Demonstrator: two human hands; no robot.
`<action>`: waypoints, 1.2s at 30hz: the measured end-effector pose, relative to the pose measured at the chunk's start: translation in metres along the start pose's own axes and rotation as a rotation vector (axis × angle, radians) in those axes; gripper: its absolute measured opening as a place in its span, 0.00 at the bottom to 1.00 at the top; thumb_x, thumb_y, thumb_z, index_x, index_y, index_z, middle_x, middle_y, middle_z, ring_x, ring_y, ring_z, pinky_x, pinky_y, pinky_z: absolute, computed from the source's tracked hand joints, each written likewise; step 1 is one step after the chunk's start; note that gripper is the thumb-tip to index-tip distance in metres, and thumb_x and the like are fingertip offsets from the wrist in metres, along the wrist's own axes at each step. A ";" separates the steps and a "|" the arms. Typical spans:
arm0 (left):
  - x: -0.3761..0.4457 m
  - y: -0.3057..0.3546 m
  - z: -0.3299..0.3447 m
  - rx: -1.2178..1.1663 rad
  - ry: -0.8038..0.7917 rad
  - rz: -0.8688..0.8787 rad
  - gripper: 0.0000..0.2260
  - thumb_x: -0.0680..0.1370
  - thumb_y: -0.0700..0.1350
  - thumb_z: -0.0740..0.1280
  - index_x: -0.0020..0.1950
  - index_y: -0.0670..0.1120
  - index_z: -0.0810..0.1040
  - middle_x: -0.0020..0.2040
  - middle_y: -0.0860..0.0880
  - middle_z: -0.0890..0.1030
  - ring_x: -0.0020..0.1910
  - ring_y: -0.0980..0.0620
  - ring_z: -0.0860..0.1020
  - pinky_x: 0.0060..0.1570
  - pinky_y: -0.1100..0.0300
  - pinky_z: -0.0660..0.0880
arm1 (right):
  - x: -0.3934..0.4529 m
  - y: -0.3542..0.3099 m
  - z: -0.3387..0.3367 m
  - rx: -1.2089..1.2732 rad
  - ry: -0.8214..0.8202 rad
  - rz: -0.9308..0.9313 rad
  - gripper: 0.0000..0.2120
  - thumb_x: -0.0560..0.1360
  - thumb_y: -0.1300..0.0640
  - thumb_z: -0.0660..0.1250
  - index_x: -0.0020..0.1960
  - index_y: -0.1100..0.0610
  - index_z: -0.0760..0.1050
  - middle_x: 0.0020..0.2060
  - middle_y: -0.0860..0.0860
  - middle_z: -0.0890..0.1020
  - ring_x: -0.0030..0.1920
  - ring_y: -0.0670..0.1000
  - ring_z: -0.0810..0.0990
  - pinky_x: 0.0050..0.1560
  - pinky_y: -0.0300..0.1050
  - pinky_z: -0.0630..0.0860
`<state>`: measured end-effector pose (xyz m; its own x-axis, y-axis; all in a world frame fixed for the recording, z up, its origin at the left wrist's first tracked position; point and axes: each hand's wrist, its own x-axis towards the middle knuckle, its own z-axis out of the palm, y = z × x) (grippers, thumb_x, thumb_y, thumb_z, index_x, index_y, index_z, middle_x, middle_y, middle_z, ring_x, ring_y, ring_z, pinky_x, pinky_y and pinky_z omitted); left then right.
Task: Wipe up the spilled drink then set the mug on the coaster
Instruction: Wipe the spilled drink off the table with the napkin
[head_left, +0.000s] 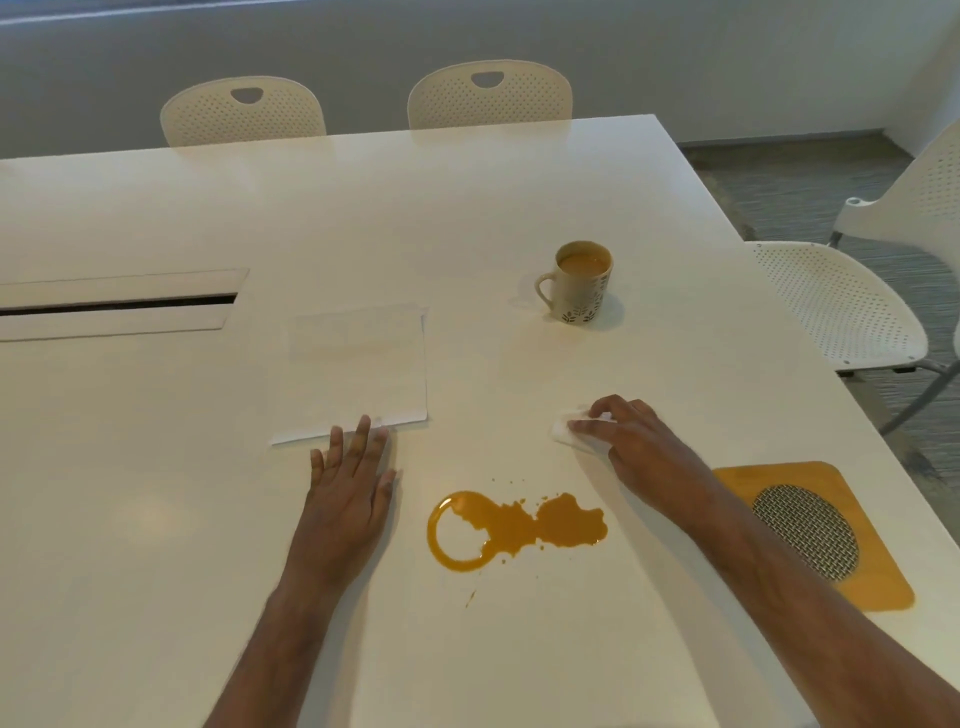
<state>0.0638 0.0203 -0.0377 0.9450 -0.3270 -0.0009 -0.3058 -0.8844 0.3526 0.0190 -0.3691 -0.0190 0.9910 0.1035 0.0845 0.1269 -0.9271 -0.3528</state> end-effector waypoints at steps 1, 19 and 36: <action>-0.002 0.000 0.001 -0.001 -0.004 0.000 0.30 0.85 0.60 0.44 0.86 0.53 0.48 0.86 0.57 0.43 0.85 0.49 0.40 0.83 0.48 0.40 | -0.003 -0.001 0.000 0.002 0.001 0.015 0.27 0.79 0.71 0.60 0.70 0.48 0.78 0.65 0.48 0.74 0.61 0.53 0.73 0.59 0.45 0.75; -0.010 0.003 0.003 0.012 -0.006 0.009 0.26 0.88 0.53 0.51 0.86 0.52 0.53 0.86 0.55 0.44 0.86 0.45 0.43 0.84 0.44 0.43 | -0.084 -0.059 -0.020 -0.101 -0.098 0.121 0.23 0.80 0.66 0.62 0.72 0.52 0.76 0.65 0.50 0.75 0.62 0.52 0.75 0.55 0.42 0.78; -0.015 0.007 0.000 -0.012 0.005 0.009 0.29 0.84 0.52 0.48 0.86 0.50 0.57 0.86 0.52 0.48 0.86 0.44 0.47 0.84 0.45 0.44 | -0.083 -0.097 -0.003 -0.060 -0.085 0.052 0.19 0.78 0.66 0.71 0.68 0.56 0.78 0.59 0.50 0.77 0.54 0.51 0.79 0.47 0.44 0.82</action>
<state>0.0472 0.0191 -0.0357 0.9430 -0.3329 0.0073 -0.3126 -0.8777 0.3633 -0.0755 -0.2888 0.0106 0.9965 0.0822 -0.0127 0.0747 -0.9515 -0.2984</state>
